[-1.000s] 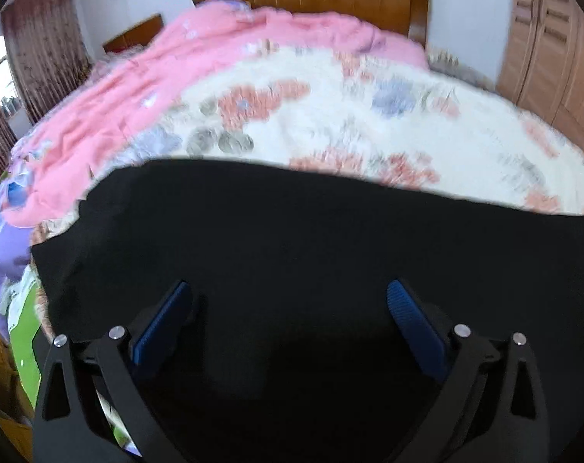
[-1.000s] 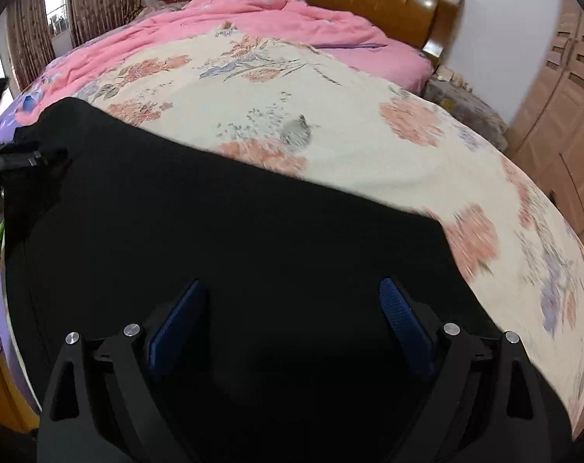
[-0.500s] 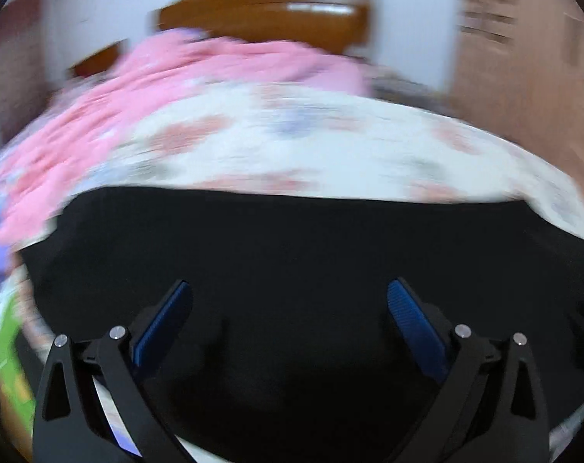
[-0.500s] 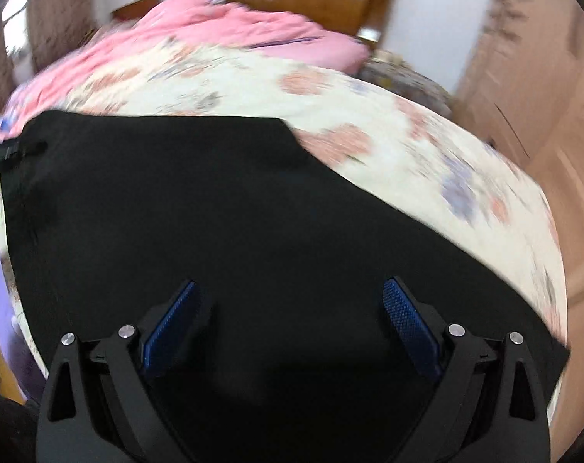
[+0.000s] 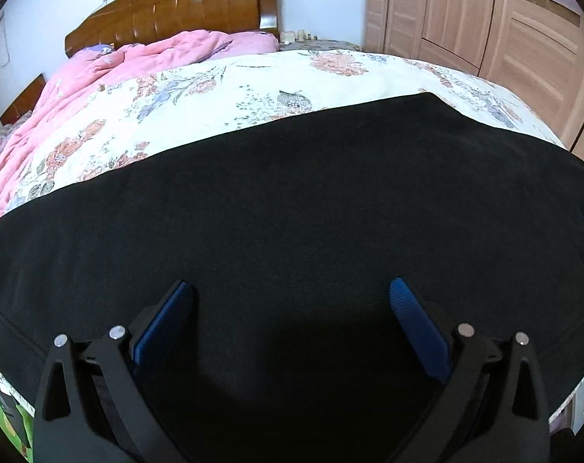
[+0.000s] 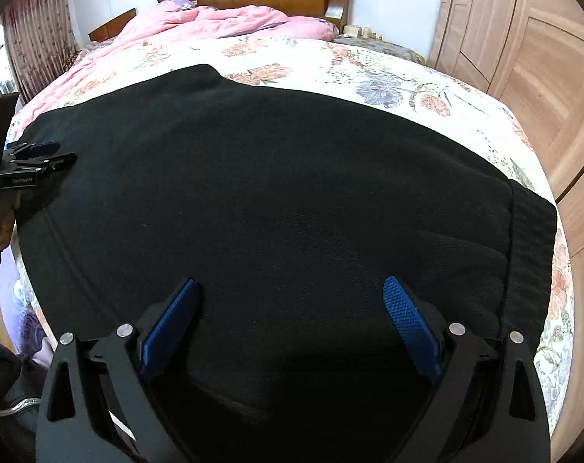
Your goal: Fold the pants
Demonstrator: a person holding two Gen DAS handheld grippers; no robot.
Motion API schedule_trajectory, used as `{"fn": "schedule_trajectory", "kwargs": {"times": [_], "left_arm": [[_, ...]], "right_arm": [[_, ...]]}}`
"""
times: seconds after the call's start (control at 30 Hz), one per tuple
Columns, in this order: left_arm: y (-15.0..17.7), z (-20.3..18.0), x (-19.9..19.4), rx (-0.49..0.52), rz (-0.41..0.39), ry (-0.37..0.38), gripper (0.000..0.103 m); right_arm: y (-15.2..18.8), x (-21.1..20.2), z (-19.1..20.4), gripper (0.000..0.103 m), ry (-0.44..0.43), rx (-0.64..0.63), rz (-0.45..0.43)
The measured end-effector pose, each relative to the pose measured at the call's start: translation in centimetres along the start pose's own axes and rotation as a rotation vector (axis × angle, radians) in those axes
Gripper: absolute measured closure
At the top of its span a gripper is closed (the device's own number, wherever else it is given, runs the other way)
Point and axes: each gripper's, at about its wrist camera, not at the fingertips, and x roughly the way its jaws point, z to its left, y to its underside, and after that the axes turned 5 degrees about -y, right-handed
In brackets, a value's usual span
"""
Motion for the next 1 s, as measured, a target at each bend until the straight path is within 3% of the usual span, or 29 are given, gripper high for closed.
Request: {"fn": "schedule_trajectory", "kwargs": {"times": [0.1, 0.2, 0.33, 0.47, 0.57, 0.63, 0.8, 0.9, 1.0], "left_arm": [[0.0, -0.7, -1.5, -0.031, 0.017, -0.06, 0.003], [0.3, -2.4, -4.6, 0.0, -0.056, 0.037, 0.002], [0.8, -6.2, -5.0, 0.1, -0.06, 0.087, 0.002], [1.7, -8.0, -3.0, 0.154, -0.01, 0.05, 0.001], [1.7, -7.0, -2.5, 0.107, 0.007, 0.097, 0.001], [0.9, -7.2, -2.8, 0.121, 0.024, 0.061, 0.002], [-4.8, -10.0, -4.5, 0.163, -0.051, 0.186, 0.002], [-9.4, -13.4, -1.1, 0.211, -0.017, 0.215, 0.002], [-12.1, -16.1, 3.3, 0.243, 0.02, 0.181, 0.003]], "right_arm": [[0.1, -1.1, 0.7, 0.011, 0.068, -0.002, -0.01], [1.2, -3.1, 1.2, 0.011, 0.126, -0.027, -0.045], [3.4, -3.9, -0.5, 0.01, 0.088, 0.034, -0.069], [4.4, -4.7, -1.3, 0.01, 0.097, 0.031, -0.064], [4.8, -4.7, -2.5, 0.01, 0.07, 0.058, -0.056], [4.2, -4.8, -1.9, 0.011, 0.098, 0.047, -0.026], [-0.9, -5.8, -1.4, 0.009, 0.125, 0.028, -0.109], [-4.3, -3.5, -2.4, 0.009, 0.124, 0.025, -0.094], [-6.4, 0.0, -3.9, 0.009, 0.089, 0.053, -0.029]]}}
